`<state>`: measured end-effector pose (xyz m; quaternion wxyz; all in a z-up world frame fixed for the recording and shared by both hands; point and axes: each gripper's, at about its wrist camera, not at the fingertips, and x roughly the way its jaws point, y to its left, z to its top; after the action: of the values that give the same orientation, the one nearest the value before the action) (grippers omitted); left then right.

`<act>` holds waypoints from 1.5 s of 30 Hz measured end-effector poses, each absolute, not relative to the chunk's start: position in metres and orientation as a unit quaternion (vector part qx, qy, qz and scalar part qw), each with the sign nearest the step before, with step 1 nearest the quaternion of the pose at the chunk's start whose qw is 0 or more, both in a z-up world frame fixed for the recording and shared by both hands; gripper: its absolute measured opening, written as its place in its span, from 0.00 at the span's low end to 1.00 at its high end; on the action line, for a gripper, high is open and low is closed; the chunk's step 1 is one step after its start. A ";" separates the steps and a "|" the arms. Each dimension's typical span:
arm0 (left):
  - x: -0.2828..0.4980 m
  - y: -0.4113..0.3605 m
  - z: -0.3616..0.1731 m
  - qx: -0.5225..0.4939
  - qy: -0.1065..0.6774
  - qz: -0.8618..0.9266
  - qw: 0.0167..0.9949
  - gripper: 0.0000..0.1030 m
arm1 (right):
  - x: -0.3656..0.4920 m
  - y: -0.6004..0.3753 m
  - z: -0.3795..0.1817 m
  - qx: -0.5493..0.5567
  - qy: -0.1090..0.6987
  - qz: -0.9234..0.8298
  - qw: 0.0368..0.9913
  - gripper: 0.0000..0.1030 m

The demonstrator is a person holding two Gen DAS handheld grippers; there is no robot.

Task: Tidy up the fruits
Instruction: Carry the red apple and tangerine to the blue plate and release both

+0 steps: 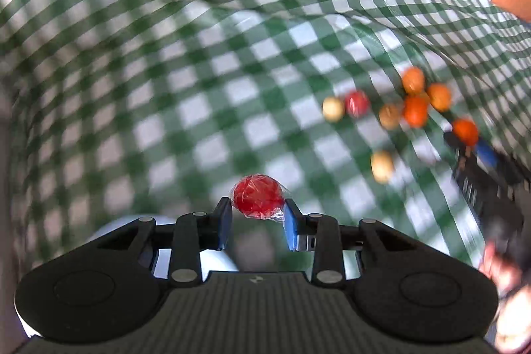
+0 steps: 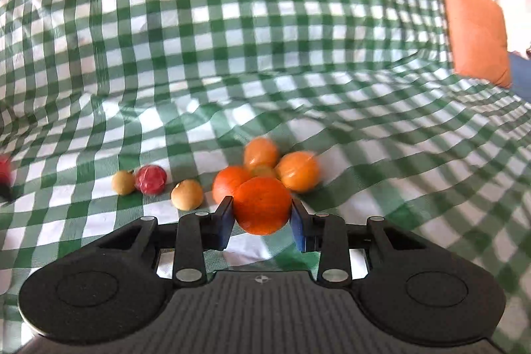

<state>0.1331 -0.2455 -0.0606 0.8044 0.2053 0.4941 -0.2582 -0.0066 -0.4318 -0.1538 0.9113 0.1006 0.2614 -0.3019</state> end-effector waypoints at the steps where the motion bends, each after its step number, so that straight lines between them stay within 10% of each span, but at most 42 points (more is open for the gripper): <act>1: 0.122 -0.231 -0.054 0.202 0.494 -0.255 0.806 0.35 | -0.012 -0.430 -0.147 0.103 0.259 -0.305 0.910 0.36; 22: 0.002 -0.020 0.008 0.072 0.471 -0.176 0.861 0.35 | -0.090 -0.199 -0.017 0.087 0.280 -0.008 0.956 0.36; 45: 0.013 0.007 0.002 0.039 0.461 -0.168 0.870 0.35 | -0.071 -0.158 -0.012 0.025 0.330 0.017 0.943 0.36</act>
<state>0.0131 0.0073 0.0023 0.8704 0.0393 0.4613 -0.1676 -0.0707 -0.1584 -0.0121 0.9434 0.0251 0.3301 0.0174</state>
